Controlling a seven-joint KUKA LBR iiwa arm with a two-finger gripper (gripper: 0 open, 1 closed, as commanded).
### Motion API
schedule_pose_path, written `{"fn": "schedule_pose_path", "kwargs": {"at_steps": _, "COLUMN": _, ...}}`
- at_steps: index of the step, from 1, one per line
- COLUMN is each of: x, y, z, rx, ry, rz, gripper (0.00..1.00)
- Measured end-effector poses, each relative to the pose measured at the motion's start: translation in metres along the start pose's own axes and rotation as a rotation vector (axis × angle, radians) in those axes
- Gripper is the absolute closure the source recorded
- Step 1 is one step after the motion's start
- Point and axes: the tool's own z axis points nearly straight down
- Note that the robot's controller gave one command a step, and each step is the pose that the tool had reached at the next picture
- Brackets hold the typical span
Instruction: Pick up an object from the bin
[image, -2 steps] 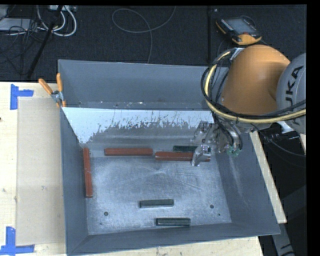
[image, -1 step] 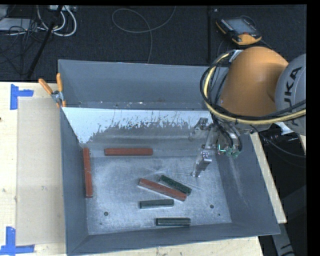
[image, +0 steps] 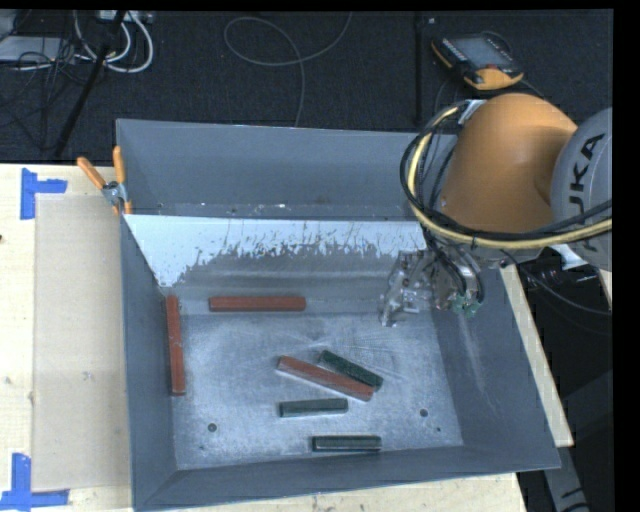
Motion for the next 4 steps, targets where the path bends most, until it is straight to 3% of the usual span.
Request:
{"fn": "schedule_pose_path", "kwargs": {"at_steps": 1, "x": 0.000, "y": 0.000, "z": 0.000, "rx": 0.000, "ry": 0.000, "rz": 0.000, "gripper": 1.00}}
{"fn": "schedule_pose_path", "kwargs": {"at_steps": 2, "x": -0.009, "y": 0.005, "z": 0.110, "rx": 0.001, "ry": 0.007, "rz": -0.019, "gripper": 0.00}}
{"fn": "schedule_pose_path", "kwargs": {"at_steps": 3, "x": -0.011, "y": 0.005, "z": 0.107, "rx": 0.000, "ry": 0.001, "rz": -0.020, "gripper": 0.00}}
{"fn": "schedule_pose_path", "kwargs": {"at_steps": 4, "x": 0.007, "y": -0.004, "z": 0.178, "rx": -0.003, "ry": -0.011, "rz": -0.014, "gripper": 1.00}}
